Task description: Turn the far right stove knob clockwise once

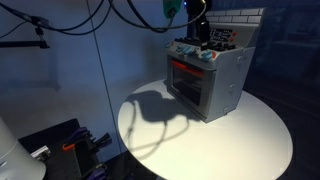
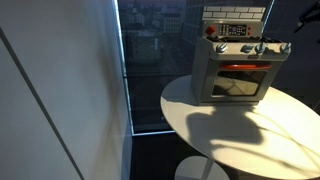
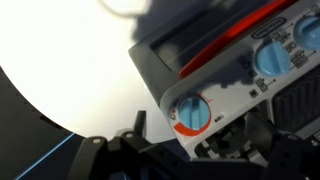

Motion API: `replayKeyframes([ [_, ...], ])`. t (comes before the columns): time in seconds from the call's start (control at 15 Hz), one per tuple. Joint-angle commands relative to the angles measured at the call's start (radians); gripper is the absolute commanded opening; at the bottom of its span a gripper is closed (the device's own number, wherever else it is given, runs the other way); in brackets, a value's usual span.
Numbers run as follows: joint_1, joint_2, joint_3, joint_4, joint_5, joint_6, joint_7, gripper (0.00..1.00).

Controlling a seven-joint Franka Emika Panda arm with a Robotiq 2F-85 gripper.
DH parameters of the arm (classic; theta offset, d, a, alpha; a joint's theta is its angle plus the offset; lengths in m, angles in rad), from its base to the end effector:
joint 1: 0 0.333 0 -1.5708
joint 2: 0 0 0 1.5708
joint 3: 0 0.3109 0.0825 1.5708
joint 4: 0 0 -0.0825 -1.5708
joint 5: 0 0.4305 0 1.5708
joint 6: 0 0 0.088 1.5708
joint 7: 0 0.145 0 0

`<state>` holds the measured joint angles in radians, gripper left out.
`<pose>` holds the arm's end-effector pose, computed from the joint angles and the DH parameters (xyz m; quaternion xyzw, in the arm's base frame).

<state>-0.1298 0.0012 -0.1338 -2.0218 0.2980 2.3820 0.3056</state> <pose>0.6208 -0.1566 0.4265 -0.9093 0.3573 -0.1740 0.1234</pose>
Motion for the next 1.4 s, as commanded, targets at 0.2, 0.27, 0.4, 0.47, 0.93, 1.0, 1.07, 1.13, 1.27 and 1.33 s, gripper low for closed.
replayKeyframes([
  [0.2, -0.013, -0.057, -0.01, 0.034, -0.144, -0.31, 0.012, 1.0],
  [0.27, -0.013, -0.063, -0.009, 0.041, -0.171, -0.359, 0.011, 1.0],
  [0.4, -0.013, -0.074, -0.008, 0.055, -0.213, -0.471, -0.003, 1.0],
  [0.47, -0.012, -0.078, -0.007, 0.064, -0.23, -0.528, -0.013, 1.0],
  [0.93, -0.003, -0.128, 0.01, 0.085, -0.35, -0.802, -0.037, 1.0],
  [1.0, -0.002, -0.138, 0.014, 0.082, -0.368, -0.819, -0.035, 1.0],
  [1.07, 0.0, -0.15, 0.018, 0.079, -0.382, -0.834, -0.034, 1.0],
  [1.13, 0.001, -0.163, 0.021, 0.074, -0.392, -0.842, -0.034, 1.0],
  [1.27, 0.002, -0.182, 0.027, 0.071, -0.407, -0.855, -0.037, 1.0],
  [1.33, 0.002, -0.188, 0.03, 0.071, -0.41, -0.859, -0.039, 1.0],
])
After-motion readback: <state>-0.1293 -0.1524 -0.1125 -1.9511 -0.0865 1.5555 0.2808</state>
